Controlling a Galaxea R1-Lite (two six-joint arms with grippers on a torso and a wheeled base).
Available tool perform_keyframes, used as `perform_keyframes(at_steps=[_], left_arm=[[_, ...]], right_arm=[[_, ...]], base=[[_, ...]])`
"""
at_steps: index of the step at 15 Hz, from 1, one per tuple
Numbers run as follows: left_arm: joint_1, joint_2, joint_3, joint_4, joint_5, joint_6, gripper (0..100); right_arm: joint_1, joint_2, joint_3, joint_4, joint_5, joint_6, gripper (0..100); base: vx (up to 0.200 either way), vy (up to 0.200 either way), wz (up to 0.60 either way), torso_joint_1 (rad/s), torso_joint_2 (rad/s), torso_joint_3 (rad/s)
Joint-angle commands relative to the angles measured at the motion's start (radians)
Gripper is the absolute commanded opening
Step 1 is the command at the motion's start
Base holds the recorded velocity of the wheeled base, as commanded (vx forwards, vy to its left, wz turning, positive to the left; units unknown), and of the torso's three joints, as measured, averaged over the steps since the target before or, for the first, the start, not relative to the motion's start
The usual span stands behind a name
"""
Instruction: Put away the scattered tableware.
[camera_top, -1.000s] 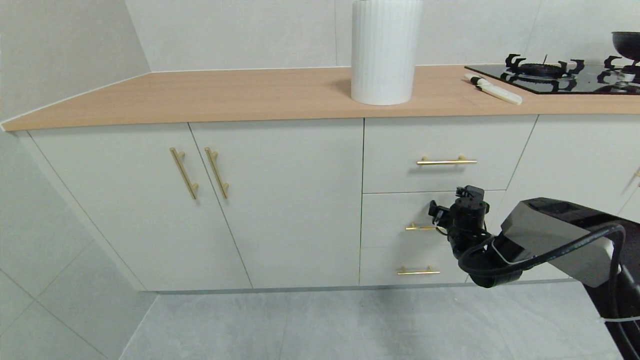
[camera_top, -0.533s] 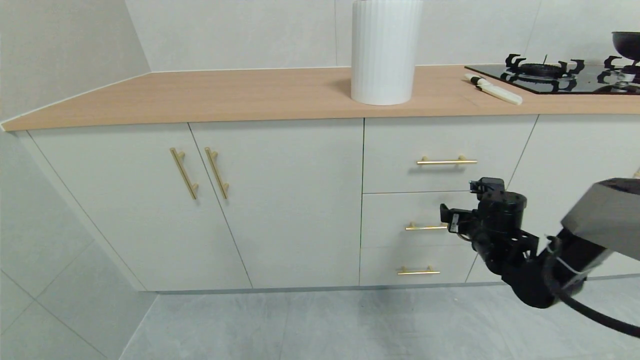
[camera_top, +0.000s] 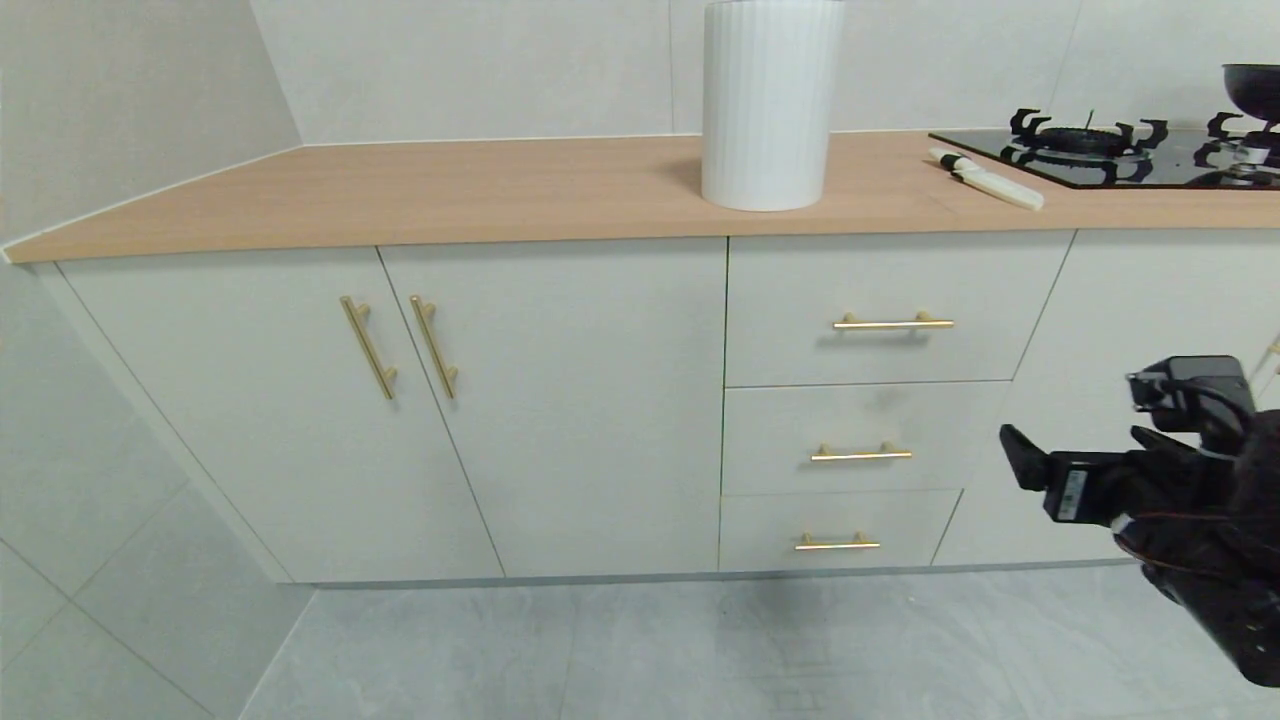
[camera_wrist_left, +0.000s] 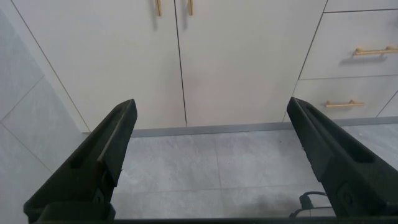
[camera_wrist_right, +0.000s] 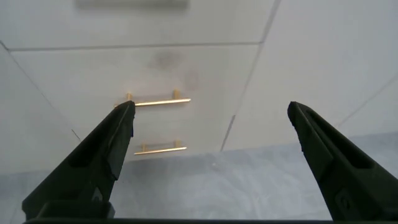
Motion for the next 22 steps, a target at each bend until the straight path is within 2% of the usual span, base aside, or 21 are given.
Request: perform_keyframes(at_steps=[1, 3, 4, 6, 7, 9, 10, 11, 12, 13, 16, 19, 21, 22], left_arm=[[0.000, 0.000, 0.000, 0.001, 0.000, 0.000, 100], [0.000, 0.000, 0.000, -0.001, 0.000, 0.000, 100], [0.000, 0.000, 0.000, 0.001, 0.000, 0.000, 100], [0.000, 0.000, 0.000, 0.001, 0.000, 0.000, 100], [0.000, 0.000, 0.000, 0.001, 0.000, 0.000, 100], [0.000, 0.000, 0.000, 0.001, 0.000, 0.000, 100], [0.000, 0.000, 0.000, 0.001, 0.000, 0.000, 100], [0.000, 0.000, 0.000, -0.001, 0.000, 0.000, 100], [0.000, 0.000, 0.000, -0.001, 0.000, 0.000, 100], [0.000, 0.000, 0.000, 0.001, 0.000, 0.000, 100], [0.000, 0.000, 0.000, 0.001, 0.000, 0.000, 100], [0.000, 0.000, 0.000, -0.001, 0.000, 0.000, 100], [0.000, 0.000, 0.000, 0.001, 0.000, 0.000, 100], [-0.001, 0.000, 0.000, 0.001, 0.000, 0.000, 100]], right_arm=[[0.006, -0.314, 0.176, 0.001, -0.011, -0.072, 100], [-0.007, -0.468, 0.254, 0.004, -0.037, -0.130, 100], [-0.056, -0.546, 0.289, 0.013, -0.070, -0.153, 100], [-0.181, -0.709, 0.288, 0.144, -0.080, -0.158, 100], [-0.244, -0.847, 0.281, 0.282, -0.073, -0.159, 100], [-0.277, -0.997, 0.246, 0.466, -0.077, -0.159, 100], [-0.356, -1.155, 0.234, 0.662, -0.079, -0.154, 100], [-0.389, -1.252, 0.231, 0.759, -0.071, -0.156, 100], [-0.392, -1.307, 0.225, 0.819, -0.057, -0.156, 100], [-0.389, -1.378, 0.211, 0.917, 0.007, -0.154, 100], [-0.391, -1.488, 0.223, 0.995, 0.027, -0.154, 100], [-0.380, -1.551, 0.249, 1.049, 0.200, -0.098, 100], [-0.380, -1.551, 0.255, 1.057, 0.365, -0.033, 100], [-0.380, -1.551, 0.289, 1.075, 0.493, -0.029, 100]], base=[[0.000, 0.000, 0.00, 0.000, 0.00, 0.000], [0.000, 0.000, 0.00, 0.000, 0.00, 0.000], [0.000, 0.000, 0.00, 0.000, 0.00, 0.000], [0.000, 0.000, 0.00, 0.000, 0.00, 0.000], [0.000, 0.000, 0.00, 0.000, 0.00, 0.000], [0.000, 0.000, 0.00, 0.000, 0.00, 0.000], [0.000, 0.000, 0.00, 0.000, 0.00, 0.000], [0.000, 0.000, 0.00, 0.000, 0.00, 0.000], [0.000, 0.000, 0.00, 0.000, 0.00, 0.000], [0.000, 0.000, 0.00, 0.000, 0.00, 0.000], [0.000, 0.000, 0.00, 0.000, 0.00, 0.000], [0.000, 0.000, 0.00, 0.000, 0.00, 0.000], [0.000, 0.000, 0.00, 0.000, 0.00, 0.000], [0.000, 0.000, 0.00, 0.000, 0.00, 0.000]])
